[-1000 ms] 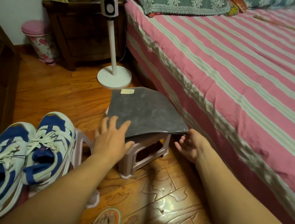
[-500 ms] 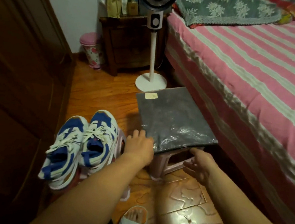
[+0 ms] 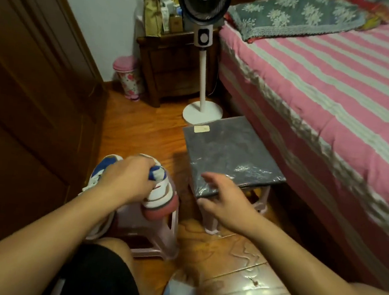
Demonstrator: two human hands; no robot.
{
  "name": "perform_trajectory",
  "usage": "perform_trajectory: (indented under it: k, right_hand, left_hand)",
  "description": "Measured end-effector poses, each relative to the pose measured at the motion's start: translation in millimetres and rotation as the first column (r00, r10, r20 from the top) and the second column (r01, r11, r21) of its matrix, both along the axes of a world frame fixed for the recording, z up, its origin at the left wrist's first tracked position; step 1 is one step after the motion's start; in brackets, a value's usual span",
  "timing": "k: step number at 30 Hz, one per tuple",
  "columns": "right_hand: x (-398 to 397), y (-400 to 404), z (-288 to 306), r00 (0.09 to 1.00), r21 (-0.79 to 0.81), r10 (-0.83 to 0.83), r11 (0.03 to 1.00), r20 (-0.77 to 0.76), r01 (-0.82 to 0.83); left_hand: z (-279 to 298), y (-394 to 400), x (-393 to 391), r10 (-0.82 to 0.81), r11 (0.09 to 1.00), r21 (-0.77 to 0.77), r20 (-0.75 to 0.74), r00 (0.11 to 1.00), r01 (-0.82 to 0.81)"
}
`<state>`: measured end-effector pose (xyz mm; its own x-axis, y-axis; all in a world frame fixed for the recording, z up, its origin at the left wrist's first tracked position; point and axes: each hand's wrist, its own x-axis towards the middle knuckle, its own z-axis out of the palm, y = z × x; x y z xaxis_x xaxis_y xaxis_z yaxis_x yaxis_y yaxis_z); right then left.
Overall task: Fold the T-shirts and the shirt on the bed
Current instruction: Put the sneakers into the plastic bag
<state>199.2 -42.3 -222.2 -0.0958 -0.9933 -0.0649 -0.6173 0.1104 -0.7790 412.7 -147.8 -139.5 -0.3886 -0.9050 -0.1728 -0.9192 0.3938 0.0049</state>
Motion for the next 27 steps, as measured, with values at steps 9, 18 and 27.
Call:
perform_trajectory:
  k: [9, 18, 27]
  right_hand:
    - [-78.6, 65.8, 48.4, 0.919, -0.115, -0.393, 0.914, -0.010, 0.389]
    - [-193.4, 181.9, -20.0, 0.761, 0.068, -0.647, 0.762, 0.045, 0.644]
    - [-203.9, 203.1, -22.6, 0.795, 0.092, -0.606, 0.793, 0.033, 0.602]
  left_hand:
    - [36.6, 66.0, -156.5, -0.176, 0.869, 0.262, -0.630, 0.757, 0.420]
    - [-166.6, -22.6, -200.1, -0.423, 0.893, 0.191, 0.045, 0.905, 0.408]
    - [-171.5, -45.1, -220.8, -0.377, 0.910, 0.175, -0.026, 0.926, 0.375]
